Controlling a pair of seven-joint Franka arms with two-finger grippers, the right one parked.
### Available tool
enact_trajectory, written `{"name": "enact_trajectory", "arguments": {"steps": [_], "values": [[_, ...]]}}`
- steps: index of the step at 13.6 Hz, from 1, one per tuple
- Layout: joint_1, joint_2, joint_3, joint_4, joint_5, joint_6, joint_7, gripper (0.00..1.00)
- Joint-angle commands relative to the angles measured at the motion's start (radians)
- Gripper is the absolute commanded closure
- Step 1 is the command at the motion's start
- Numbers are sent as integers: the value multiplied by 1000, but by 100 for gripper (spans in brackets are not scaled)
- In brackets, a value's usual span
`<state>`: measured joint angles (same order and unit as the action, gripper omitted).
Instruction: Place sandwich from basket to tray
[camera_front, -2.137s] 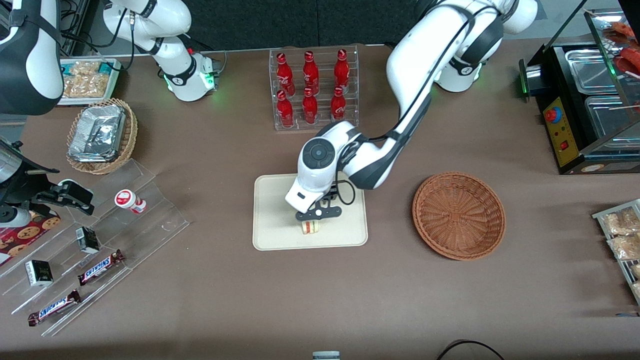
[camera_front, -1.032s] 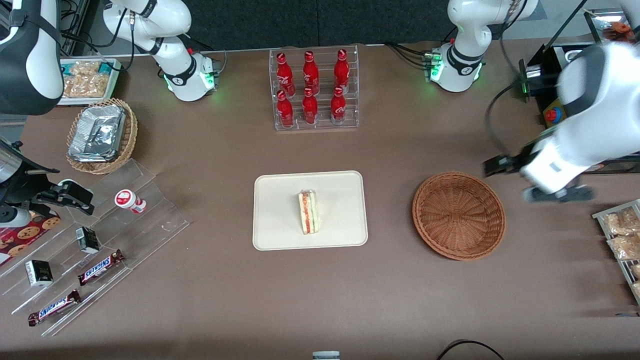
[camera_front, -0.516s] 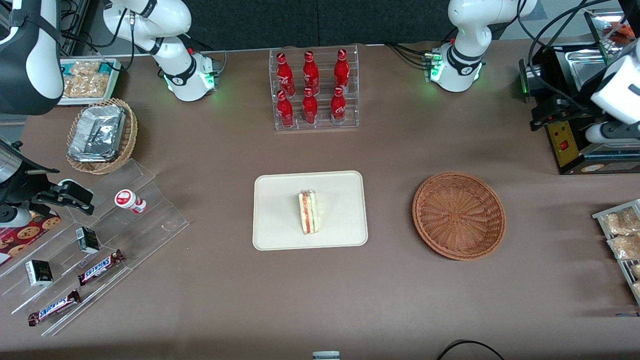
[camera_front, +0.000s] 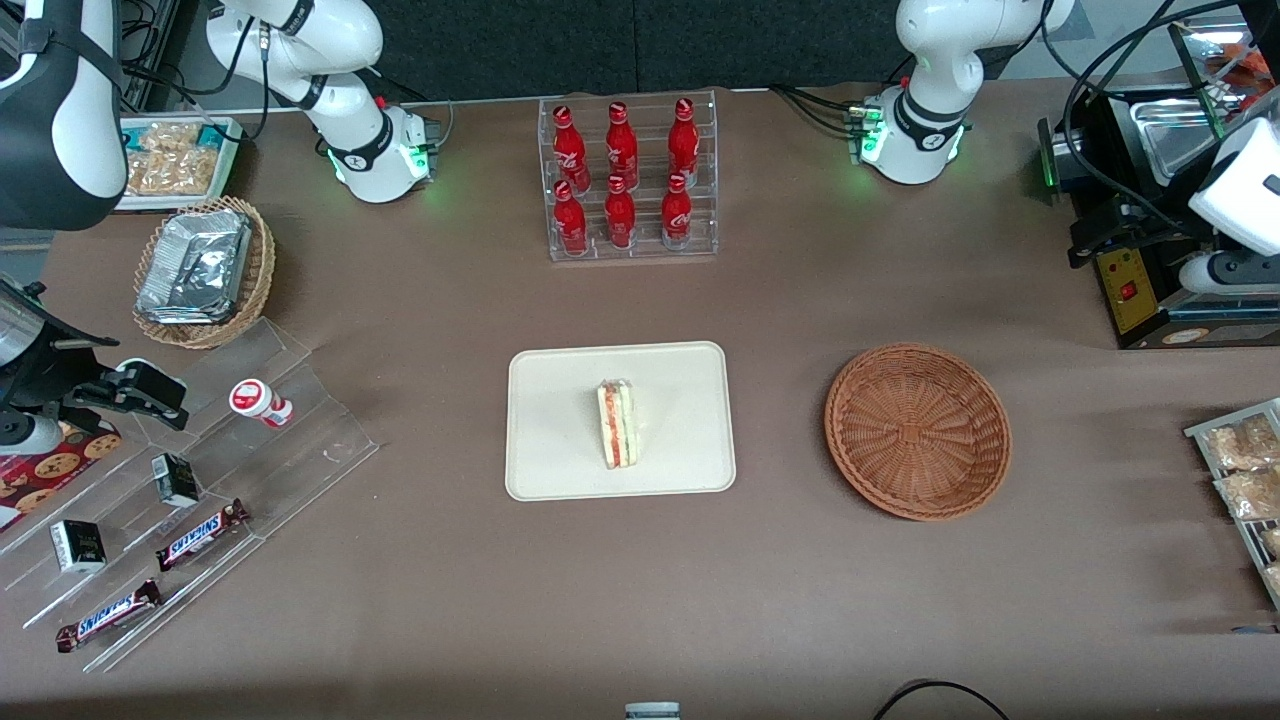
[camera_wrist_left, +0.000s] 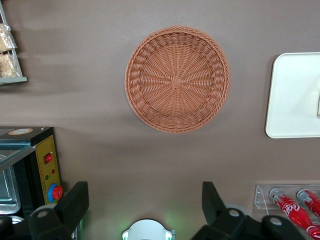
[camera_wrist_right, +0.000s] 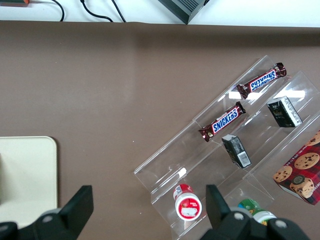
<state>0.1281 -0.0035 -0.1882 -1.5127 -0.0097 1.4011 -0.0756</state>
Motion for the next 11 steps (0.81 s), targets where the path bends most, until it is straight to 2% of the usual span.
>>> {"name": "enact_trajectory", "arguments": {"steps": [1,3,6,7,11], "values": [[-4,10,-8,23,19,-22,10,0],[-19,10,-5,25,19,-21,10,0],[-141,28,137,26,8,-19,8,0],[-157,30,156,26,4,-17,8,0],[-154,30,156,25,2,-10,11,0]]}}
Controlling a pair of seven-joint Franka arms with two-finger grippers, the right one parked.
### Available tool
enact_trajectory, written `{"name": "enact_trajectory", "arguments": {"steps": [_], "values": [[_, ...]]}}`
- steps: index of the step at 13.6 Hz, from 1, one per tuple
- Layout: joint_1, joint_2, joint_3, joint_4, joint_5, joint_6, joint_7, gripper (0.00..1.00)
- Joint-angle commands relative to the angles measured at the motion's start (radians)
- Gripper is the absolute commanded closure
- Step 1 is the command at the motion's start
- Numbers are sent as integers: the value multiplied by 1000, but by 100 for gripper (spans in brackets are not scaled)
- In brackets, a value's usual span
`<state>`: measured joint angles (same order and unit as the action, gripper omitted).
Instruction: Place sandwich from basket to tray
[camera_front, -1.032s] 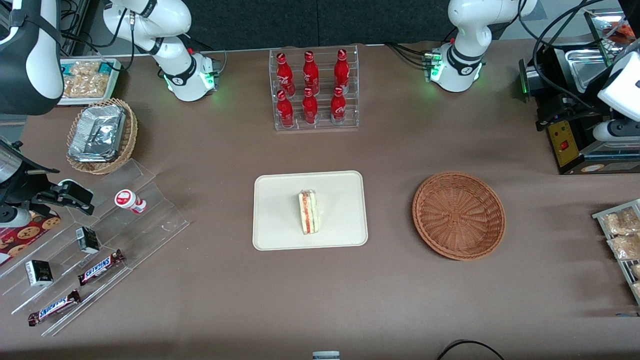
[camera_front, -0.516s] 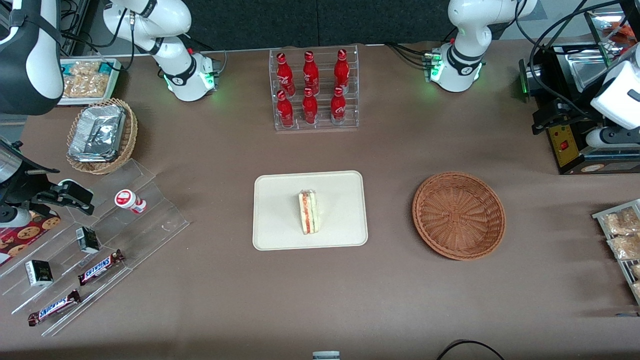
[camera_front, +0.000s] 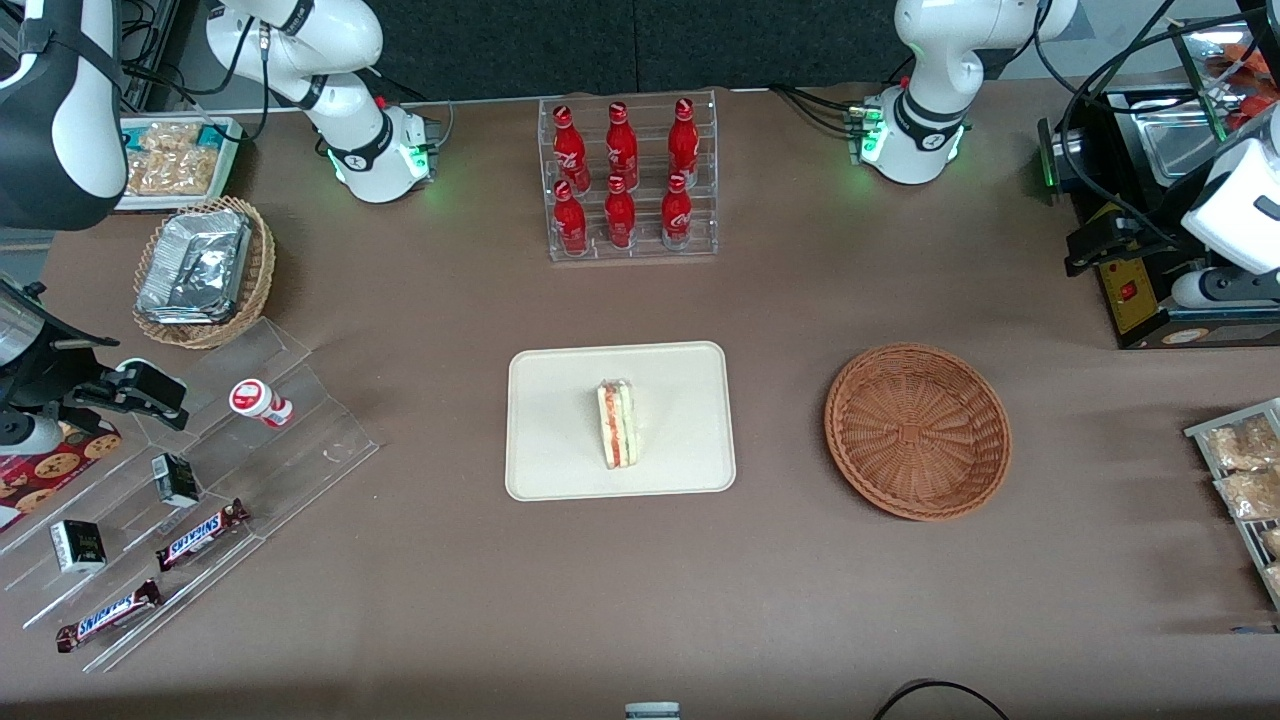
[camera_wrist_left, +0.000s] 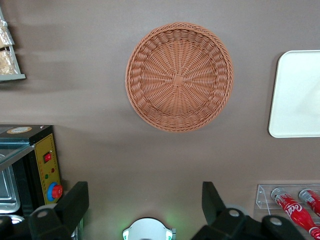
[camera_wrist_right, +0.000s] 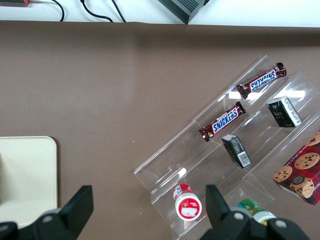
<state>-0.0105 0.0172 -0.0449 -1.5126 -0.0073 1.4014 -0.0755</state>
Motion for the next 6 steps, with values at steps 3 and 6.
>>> {"name": "enact_trajectory", "arguments": {"steps": [3,6], "values": [[-17,3,11,29,10,-13,13,0],[-14,0,13,31,12,-13,13,0]]}}
